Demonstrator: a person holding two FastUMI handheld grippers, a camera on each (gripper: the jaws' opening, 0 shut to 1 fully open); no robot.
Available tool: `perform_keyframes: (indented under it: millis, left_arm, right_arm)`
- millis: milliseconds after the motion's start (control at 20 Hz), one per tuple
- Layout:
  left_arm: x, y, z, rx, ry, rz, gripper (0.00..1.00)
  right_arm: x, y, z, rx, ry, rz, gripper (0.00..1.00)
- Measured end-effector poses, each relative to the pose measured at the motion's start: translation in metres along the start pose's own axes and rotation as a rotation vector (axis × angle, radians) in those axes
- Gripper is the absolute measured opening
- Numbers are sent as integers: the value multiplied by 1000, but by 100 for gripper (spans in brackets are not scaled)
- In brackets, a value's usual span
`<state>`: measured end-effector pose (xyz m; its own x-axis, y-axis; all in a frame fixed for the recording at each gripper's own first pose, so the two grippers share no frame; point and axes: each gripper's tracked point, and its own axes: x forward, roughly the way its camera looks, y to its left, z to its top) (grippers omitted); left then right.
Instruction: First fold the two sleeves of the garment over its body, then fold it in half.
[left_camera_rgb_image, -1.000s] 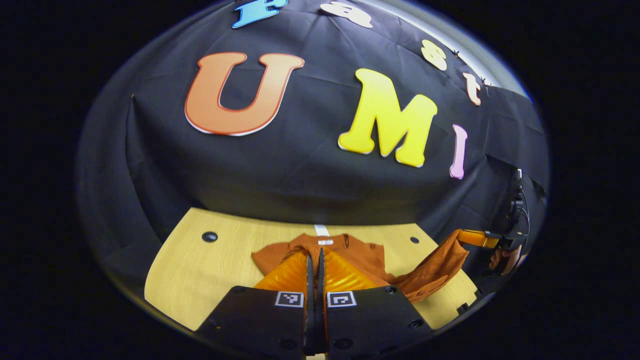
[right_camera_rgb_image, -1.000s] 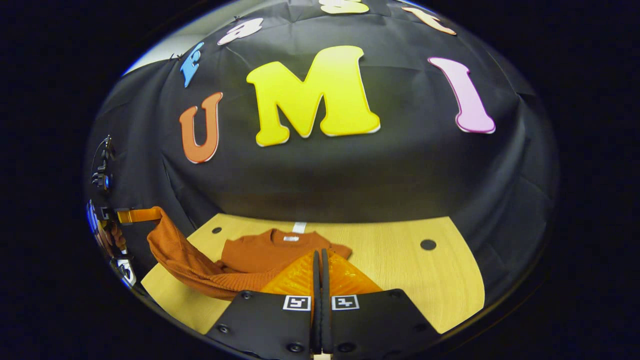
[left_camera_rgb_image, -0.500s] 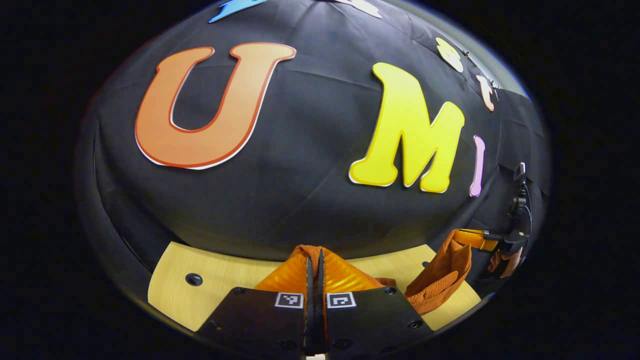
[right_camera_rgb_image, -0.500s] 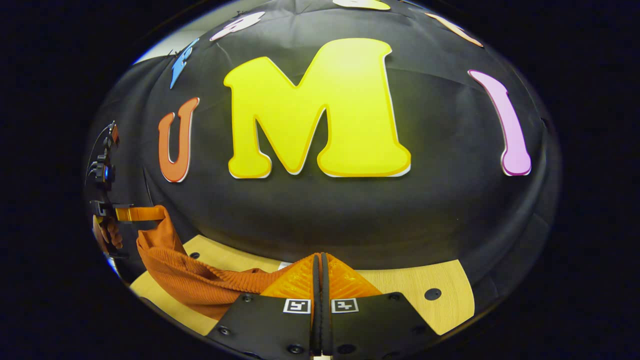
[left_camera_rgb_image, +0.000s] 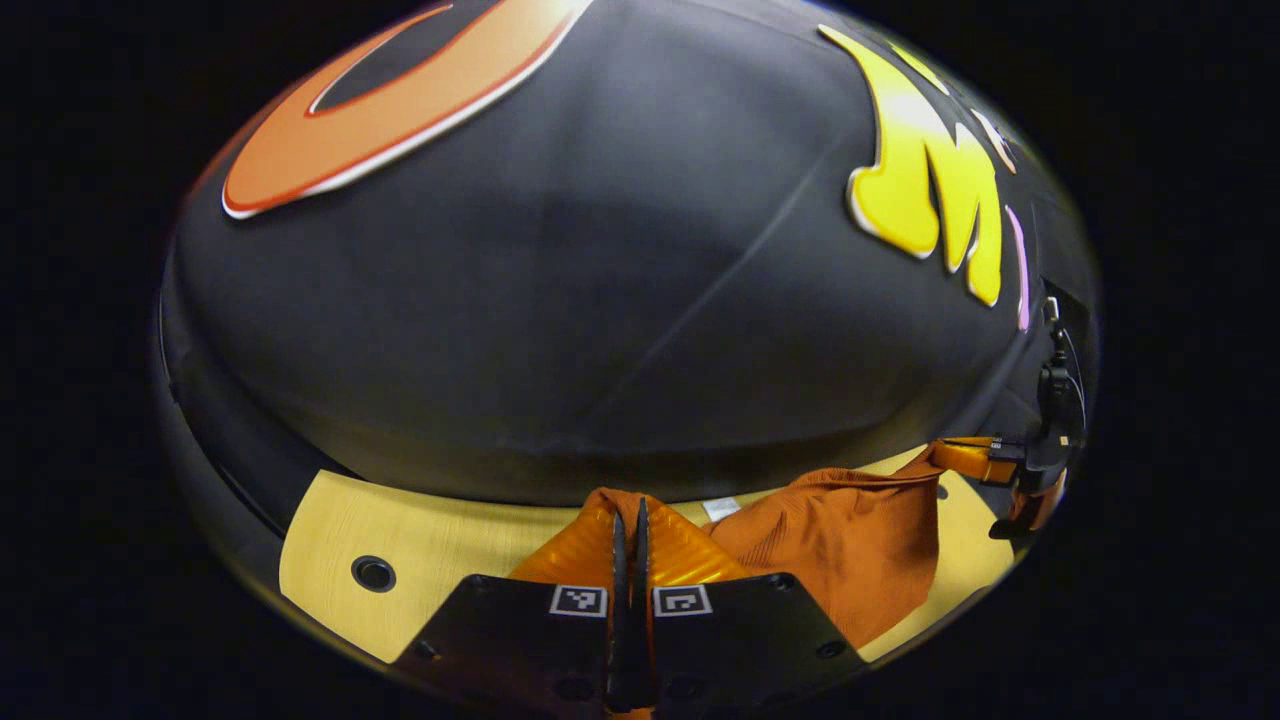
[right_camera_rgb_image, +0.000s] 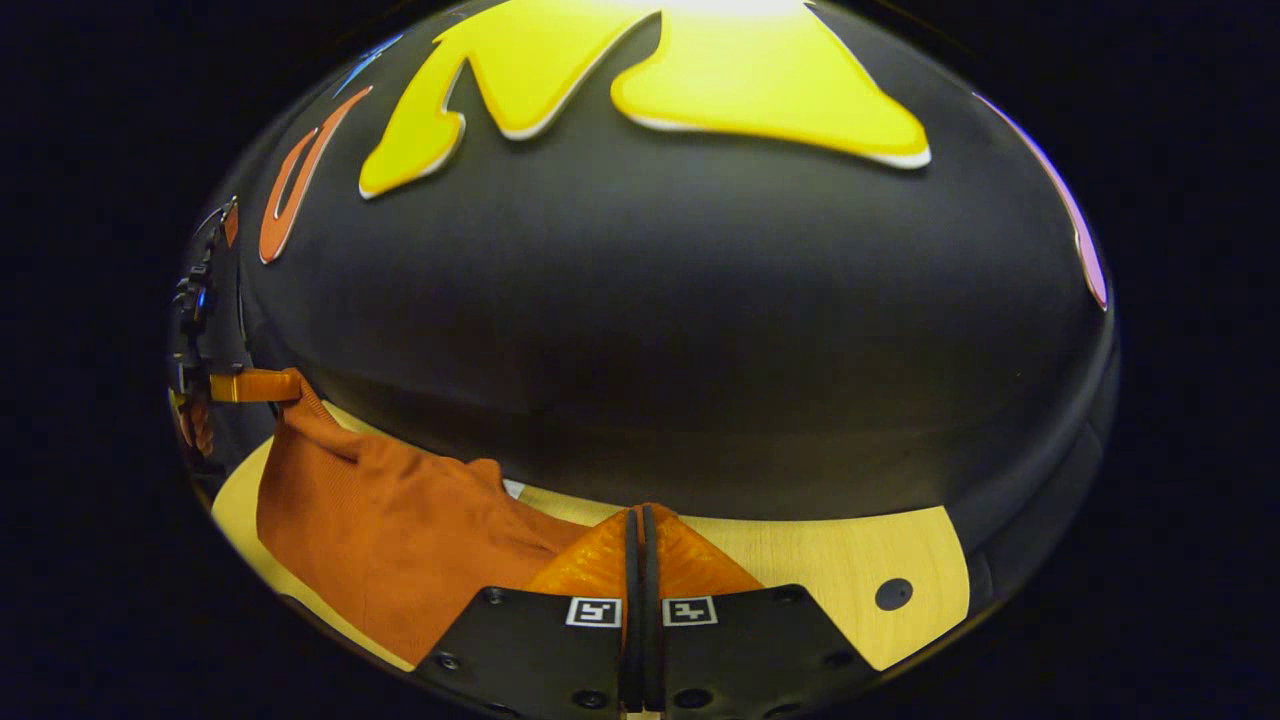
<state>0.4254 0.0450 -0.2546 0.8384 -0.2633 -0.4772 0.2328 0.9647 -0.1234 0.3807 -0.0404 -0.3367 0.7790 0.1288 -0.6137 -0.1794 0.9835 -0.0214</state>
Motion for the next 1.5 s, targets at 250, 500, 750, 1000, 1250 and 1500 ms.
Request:
perform_keyframes:
  millis: [250,500,750,1000,1250,1500]
  left_arm:
    - [38,37,-60,64,129,70,3]
    - [27,44,-46,2,80,91,32]
    - [8,41,-15,-14,-2,153,99]
    - [-52,32,24,-56,-129,170,99]
    - [-151,-1,72,-60,-274,183,99]
    - [-275,-55,103,-36,-431,212,98]
  right_arm:
    - [44,-14,-41,-10,49,-68,0]
    - [44,-20,-43,11,57,-88,15]
    - [24,-16,-24,66,18,-106,82]
    - [-37,-18,1,100,-70,-127,94]
    - [-137,6,47,78,-215,-98,94]
    - [-280,32,98,70,-429,-99,95]
